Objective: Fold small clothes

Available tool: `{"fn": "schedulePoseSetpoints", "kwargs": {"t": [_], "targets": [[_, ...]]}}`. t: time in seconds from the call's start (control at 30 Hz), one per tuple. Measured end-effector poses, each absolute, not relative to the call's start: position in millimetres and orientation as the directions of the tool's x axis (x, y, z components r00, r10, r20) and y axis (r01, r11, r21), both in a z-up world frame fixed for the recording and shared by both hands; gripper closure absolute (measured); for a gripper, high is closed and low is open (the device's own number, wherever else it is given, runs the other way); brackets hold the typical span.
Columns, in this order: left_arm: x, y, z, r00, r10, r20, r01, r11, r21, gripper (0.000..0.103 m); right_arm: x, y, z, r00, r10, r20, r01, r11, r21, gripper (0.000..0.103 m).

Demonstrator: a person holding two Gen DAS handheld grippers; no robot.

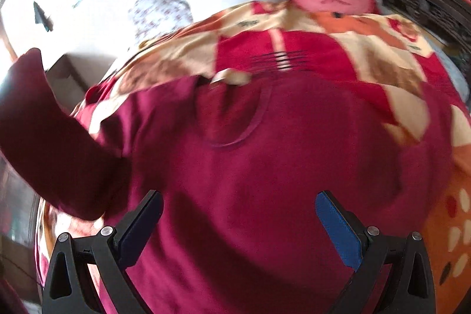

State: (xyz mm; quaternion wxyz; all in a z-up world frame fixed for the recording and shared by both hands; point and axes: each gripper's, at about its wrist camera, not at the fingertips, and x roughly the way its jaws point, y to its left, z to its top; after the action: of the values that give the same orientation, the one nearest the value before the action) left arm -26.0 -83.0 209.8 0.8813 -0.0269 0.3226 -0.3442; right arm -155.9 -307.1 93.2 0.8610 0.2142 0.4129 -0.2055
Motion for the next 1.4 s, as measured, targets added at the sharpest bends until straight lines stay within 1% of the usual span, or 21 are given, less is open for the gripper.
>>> {"fn": "schedulePoseSetpoints", "kwargs": {"t": [0.1, 0.2, 0.37, 0.43, 0.53, 0.6, 0.67, 0.7, 0.73, 0.77, 0.8, 0.83, 0.93, 1.03, 1.07, 1.1, 1.17, 1.23, 1.3, 1.33, 1.4], "targets": [[-52.1, -129.4, 187.5, 0.468, -0.660, -0.587, 0.653, 0.706, -0.273, 0.094, -174.2, -330.5, 96.3, 0.557, -0.221, -0.801, 0.581, 0.793, 0.185, 0.001], [-80.7, -175.3, 153.7, 0.426, -0.659, -0.620, 0.710, 0.668, -0.223, 0.094, -193.1, -352.5, 94.5, 0.533, -0.250, -0.808, 0.625, 0.761, 0.176, 0.001], [-126.0, -227.5, 102.3, 0.297, -0.671, -0.680, 0.805, 0.559, -0.200, 0.093, -223.7, -383.7, 87.4, 0.507, -0.267, -0.820, 0.680, 0.708, 0.190, 0.000], [-138.7, -237.2, 88.1, 0.242, -0.663, -0.708, 0.840, 0.509, -0.189, 0.089, -231.9, -391.4, 87.0, 0.497, -0.278, -0.822, 0.695, 0.695, 0.186, 0.000], [-156.0, -236.2, 82.9, 0.175, -0.651, -0.739, 0.869, 0.455, -0.195, 0.081, -239.3, -397.8, 88.4, 0.498, -0.284, -0.819, 0.703, 0.685, 0.190, 0.000], [-160.3, -224.1, 90.4, 0.151, -0.657, -0.738, 0.880, 0.429, -0.202, 0.081, -240.6, -399.3, 90.4, 0.507, -0.281, -0.815, 0.702, 0.683, 0.202, 0.001], [-161.6, -208.0, 101.1, 0.173, -0.667, -0.725, 0.887, 0.426, -0.180, 0.081, -241.1, -397.1, 92.6, 0.528, -0.263, -0.807, 0.685, 0.693, 0.223, 0.001], [-159.8, -194.1, 109.3, 0.201, -0.668, -0.717, 0.887, 0.435, -0.157, 0.079, -240.1, -395.7, 93.0, 0.536, -0.256, -0.804, 0.676, 0.702, 0.227, 0.001], [-156.8, -184.6, 112.5, 0.225, -0.664, -0.713, 0.883, 0.449, -0.139, 0.067, -238.5, -393.1, 94.3, 0.541, -0.256, -0.801, 0.666, 0.712, 0.222, 0.001], [-152.2, -173.8, 115.4, 0.255, -0.660, -0.707, 0.874, 0.470, -0.123, 0.059, -236.8, -390.6, 95.0, 0.544, -0.260, -0.798, 0.657, 0.724, 0.212, 0.001], [-144.6, -157.8, 120.3, 0.309, -0.651, -0.694, 0.854, 0.510, -0.098, 0.046, -234.4, -388.8, 95.6, 0.549, -0.263, -0.794, 0.646, 0.736, 0.203, 0.001], [-140.1, -149.3, 120.0, 0.341, -0.642, -0.687, 0.841, 0.535, -0.083, 0.045, -231.8, -388.4, 95.4, 0.555, -0.257, -0.791, 0.634, 0.746, 0.202, 0.001], [-116.4, -113.1, 121.3, 0.438, -0.583, -0.684, 0.775, 0.631, -0.041, 0.045, -222.7, -385.4, 99.1, 0.567, -0.197, -0.800, 0.563, 0.801, 0.203, 0.001], [-91.1, -93.1, 110.3, 0.477, -0.523, -0.707, 0.713, 0.700, -0.036, 0.045, -232.3, -383.0, 123.8, 0.593, -0.302, -0.746, 0.582, 0.801, 0.139, 0.001], [-85.2, -89.2, 105.3, 0.483, -0.507, -0.714, 0.699, 0.714, -0.034, 0.045, -233.4, -383.0, 127.5, 0.609, -0.300, -0.735, 0.576, 0.803, 0.150, 0.001], [-78.7, -85.8, 98.3, 0.488, -0.486, -0.725, 0.683, 0.730, -0.030, 0.045, -232.9, -382.5, 128.8, 0.627, -0.275, -0.729, 0.557, 0.813, 0.172, 0.001], [-70.3, -85.5, 85.8, 0.489, -0.455, -0.744, 0.663, 0.748, -0.022, 0.045, -224.0, -378.6, 121.0, 0.631, -0.199, -0.750, 0.508, 0.836, 0.206, 0.001], [-64.0, -84.4, 74.4, 0.493, -0.417, -0.764, 0.640, 0.768, -0.006, 0.045, -211.9, -368.2, 106.8, 0.617, -0.162, -0.770, 0.452, 0.874, 0.178, 0.004], [-60.2, -83.3, 64.5, 0.493, -0.393, -0.776, 0.624, 0.781, 0.001, 0.045, -199.9, -357.8, 94.3, 0.596, -0.162, -0.787, 0.395, 0.912, 0.110, 0.016], [-58.0, -86.0, 61.4, 0.491, -0.383, -0.782, 0.619, 0.785, 0.004, 0.045, -189.9, -351.1, 85.3, 0.569, -0.169, -0.805, 0.356, 0.933, 0.056, 0.018], [-55.0, -83.6, 54.6, 0.481, -0.369, -0.795, 0.610, 0.793, 0.000, 0.045, -178.4, -344.7, 74.8, 0.557, -0.167, -0.814, 0.295, 0.955, 0.006, 0.019]]}}
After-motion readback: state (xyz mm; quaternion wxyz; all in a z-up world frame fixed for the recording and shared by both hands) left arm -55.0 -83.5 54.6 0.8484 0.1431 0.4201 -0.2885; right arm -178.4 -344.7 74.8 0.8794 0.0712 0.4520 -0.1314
